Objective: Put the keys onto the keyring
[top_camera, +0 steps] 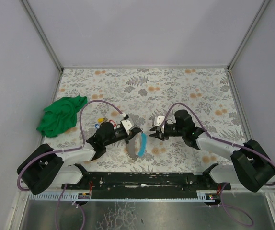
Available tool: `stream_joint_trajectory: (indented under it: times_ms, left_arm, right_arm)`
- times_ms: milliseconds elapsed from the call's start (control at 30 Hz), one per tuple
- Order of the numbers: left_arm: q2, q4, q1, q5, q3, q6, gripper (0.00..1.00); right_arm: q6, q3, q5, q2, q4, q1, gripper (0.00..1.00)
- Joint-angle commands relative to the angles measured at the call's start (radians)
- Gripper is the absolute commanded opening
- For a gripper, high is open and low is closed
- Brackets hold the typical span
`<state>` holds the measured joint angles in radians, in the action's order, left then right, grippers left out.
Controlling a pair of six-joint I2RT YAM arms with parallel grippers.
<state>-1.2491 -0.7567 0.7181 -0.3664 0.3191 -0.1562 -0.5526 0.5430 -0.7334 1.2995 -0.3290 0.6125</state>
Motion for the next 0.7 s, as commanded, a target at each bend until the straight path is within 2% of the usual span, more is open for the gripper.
stream_joint_trajectory:
  times_ms: [0,233,367,667]
  left_arm:
    - [0.024,-0.021,0.023,0.099,-0.003,0.029,0.00]
    - [0.027,-0.014,0.048,0.146,-0.003,0.025,0.00]
    - [0.024,-0.016,0.058,0.170,0.004,0.034,0.00]
    - [0.027,-0.027,0.069,0.189,0.006,0.054,0.00]
  right_arm:
    - [0.181,-0.046,0.085,-0.028,-0.327,-0.003,0.37]
    - [0.317,-0.064,0.098,0.013,-0.510,0.000,0.34]
    - [0.325,-0.058,0.057,0.039,-0.514,0.017,0.34]
    - [0.322,-0.067,0.080,0.114,-0.581,0.049,0.34]
